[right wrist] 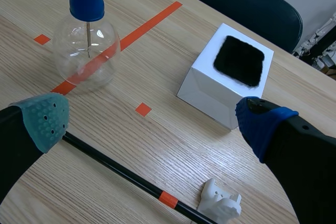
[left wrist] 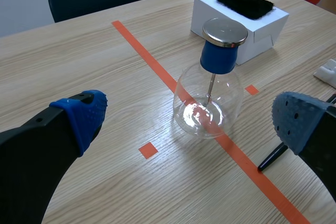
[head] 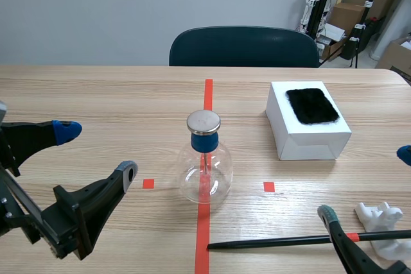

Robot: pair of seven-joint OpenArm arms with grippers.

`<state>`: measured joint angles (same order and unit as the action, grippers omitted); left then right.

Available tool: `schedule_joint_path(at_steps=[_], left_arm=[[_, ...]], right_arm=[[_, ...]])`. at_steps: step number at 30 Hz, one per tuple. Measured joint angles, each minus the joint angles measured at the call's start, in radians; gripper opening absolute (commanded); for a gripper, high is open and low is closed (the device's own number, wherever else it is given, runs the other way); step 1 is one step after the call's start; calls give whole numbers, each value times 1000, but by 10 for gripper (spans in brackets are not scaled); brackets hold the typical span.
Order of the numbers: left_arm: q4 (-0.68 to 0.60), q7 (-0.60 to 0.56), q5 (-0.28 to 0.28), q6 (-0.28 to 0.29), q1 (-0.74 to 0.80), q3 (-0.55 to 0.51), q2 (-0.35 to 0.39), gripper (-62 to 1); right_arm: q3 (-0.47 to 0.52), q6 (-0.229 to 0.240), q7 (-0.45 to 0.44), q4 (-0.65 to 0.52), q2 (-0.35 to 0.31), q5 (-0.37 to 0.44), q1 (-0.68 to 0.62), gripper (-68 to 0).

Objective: Do the electroscope experiment. pick up the black charging rod

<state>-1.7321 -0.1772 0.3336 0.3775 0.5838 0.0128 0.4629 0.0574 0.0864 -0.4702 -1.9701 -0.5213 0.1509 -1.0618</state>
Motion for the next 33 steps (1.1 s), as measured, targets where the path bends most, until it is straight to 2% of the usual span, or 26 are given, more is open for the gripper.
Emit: schedule_joint_path(at_steps=[17, 19, 24, 28, 31, 33], left_arm=[[0, -11, -5, 0, 0, 0, 0, 14], [0, -48, -27, 0, 0, 0, 0, 14], [31, -164, -42, 0, 0, 0, 0, 14], [126, -279, -42, 0, 0, 0, 0, 14], [209, -368, -45, 0, -1, 0, 0, 14], [262, -399, -47, 0, -12, 0, 0, 14]], right_arm=[[0, 0, 0, 0, 0, 0, 0, 4], [0, 0, 0, 0, 0, 0, 0, 4], [0, 0, 0, 0, 0, 0, 0, 4], [0, 1, 0, 0, 0, -65, 0, 4], [0, 2, 0, 0, 0, -76, 0, 4], [0, 5, 0, 0, -1, -110, 0, 4]])
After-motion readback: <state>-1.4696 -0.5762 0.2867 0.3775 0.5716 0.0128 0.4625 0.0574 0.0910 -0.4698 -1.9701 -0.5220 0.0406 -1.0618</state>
